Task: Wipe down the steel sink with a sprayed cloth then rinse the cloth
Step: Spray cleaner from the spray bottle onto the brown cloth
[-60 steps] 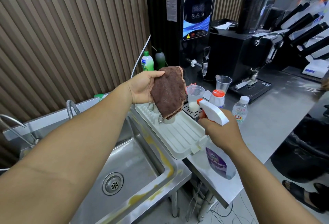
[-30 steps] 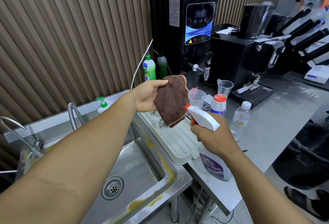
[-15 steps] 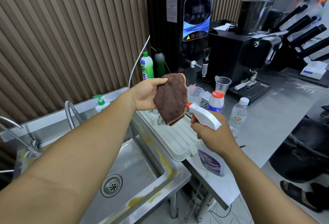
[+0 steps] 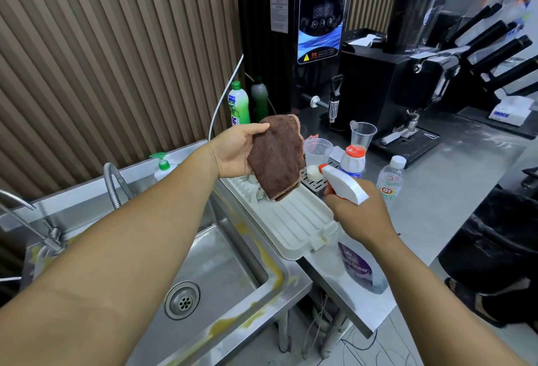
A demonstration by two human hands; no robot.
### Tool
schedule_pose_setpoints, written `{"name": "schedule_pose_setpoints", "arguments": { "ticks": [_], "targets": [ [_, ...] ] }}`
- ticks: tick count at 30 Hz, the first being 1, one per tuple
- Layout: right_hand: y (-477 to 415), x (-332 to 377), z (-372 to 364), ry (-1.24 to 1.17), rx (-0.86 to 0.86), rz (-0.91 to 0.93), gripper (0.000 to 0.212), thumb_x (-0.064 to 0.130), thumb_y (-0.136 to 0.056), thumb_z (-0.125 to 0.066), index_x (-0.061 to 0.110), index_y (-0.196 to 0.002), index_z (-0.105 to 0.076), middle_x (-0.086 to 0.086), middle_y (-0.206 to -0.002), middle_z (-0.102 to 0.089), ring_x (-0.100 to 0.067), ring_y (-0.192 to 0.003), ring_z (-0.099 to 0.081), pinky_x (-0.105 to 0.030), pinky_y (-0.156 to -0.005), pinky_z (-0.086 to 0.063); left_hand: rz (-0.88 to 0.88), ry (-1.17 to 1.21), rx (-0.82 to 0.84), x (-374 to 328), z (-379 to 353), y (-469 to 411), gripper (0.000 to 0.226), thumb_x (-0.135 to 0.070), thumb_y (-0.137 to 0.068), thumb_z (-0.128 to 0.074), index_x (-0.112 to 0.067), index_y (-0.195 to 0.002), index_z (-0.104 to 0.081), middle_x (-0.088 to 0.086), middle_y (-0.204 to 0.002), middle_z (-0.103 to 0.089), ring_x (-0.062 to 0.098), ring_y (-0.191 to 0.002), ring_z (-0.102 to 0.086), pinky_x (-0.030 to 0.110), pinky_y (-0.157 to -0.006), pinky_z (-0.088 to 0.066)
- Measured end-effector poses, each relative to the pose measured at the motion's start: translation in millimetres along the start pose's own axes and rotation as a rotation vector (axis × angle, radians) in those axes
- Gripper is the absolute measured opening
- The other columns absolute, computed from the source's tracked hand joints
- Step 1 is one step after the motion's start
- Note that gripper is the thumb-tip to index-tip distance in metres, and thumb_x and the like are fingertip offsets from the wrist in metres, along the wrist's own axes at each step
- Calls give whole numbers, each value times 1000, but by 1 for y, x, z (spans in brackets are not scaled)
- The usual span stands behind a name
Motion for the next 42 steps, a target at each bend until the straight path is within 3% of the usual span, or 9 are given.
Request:
{"name": "schedule_pose_setpoints", "arguments": {
  "ticks": [3,8,13,19,22,26,31,39,42],
  "targets": [
    [-4,7,5,-157,-52,5,4,11,-79,-65,15,-77,-65,-17,-75,-62,-20,-60,-53,-35,-58,-46,28,-29,12,4,-1,1,40,-35,-103,-42,-13,-130,-62,7,-121,-70,25,-113,-66,48,-109,-42],
    [-4,10,10,-262,-96,74,25,8,-72,-59,12,-97,-58,-12,-82,-59,-24,-68,-60,-29,-56,-52,37,-16,17,16,-4,-4,40,-34,-103,-42,-14,-131,-62,8,-123,-70,25,-115,-66,48,-111,-41],
    [3,-9,13,-243,-114,69,11,4,-79,-64,8,-88,-60,-23,-82,-62,-27,-67,-64,-26,-56,-51,38,15,36,34,-8,-4,37,-32,-104,-40,-14,-125,-64,8,-121,-71,23,-112,-68,44,-101,-48],
    [4,-43,17,-164,-166,46,11,8,-78,-71,16,-84,-64,-13,-75,-65,-35,-69,-65,-49,-61,-56,46,45,13,45,-3,-2,35,-30,-104,-41,-16,-125,-65,7,-122,-71,22,-110,-69,43,-99,-48],
    [6,-55,15,-127,-187,31,23,10,-79,-72,32,-79,-65,-7,-75,-68,-32,-71,-67,-46,-60,-56,73,55,2,52,-1,-2,37,-31,-104,-40,-13,-124,-64,8,-121,-71,22,-109,-70,42,-97,-49],
    [3,-72,7,-103,-204,-10,18,24,-76,-72,39,-82,-63,4,-78,-67,-21,-76,-66,-36,-62,-56,90,61,-14,59,1,-1,37,-32,-104,-40,-13,-121,-67,8,-117,-73,22,-107,-71,41,-93,-51],
    [-3,-88,4,-136,-198,-32,19,35,-73,-71,30,-91,-67,-1,-84,-69,-28,-80,-68,-43,-67,-60,100,72,-43,63,8,1,36,-32,-103,-41,-13,-122,-65,7,-116,-74,22,-105,-71,39,-89,-54],
    [-22,-93,12,-171,-222,-92,27,23,-73,-75,48,-81,-67,4,-79,-70,-33,-80,-69,-55,-70,-58,110,71,-74,68,14,3,38,-33,-102,-42,-13,-128,-63,7,-118,-73,22,-106,-71,41,-93,-51],
    [-25,-96,15,-204,-228,-121,23,36,-71,-83,38,-89,-69,-2,-87,-72,-30,-84,-70,-53,-76,-59,117,74,-70,69,15,3,39,-32,-103,-42,-12,-129,-62,8,-118,-72,23,-105,-71,41,-94,-51]
  ]
}}
Point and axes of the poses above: each hand's wrist, its own y-axis away from the middle knuckle, its own z-axis out of the back of the hand, x = y × z, the point moved 3 cm from there along -y, towards the middle knuckle
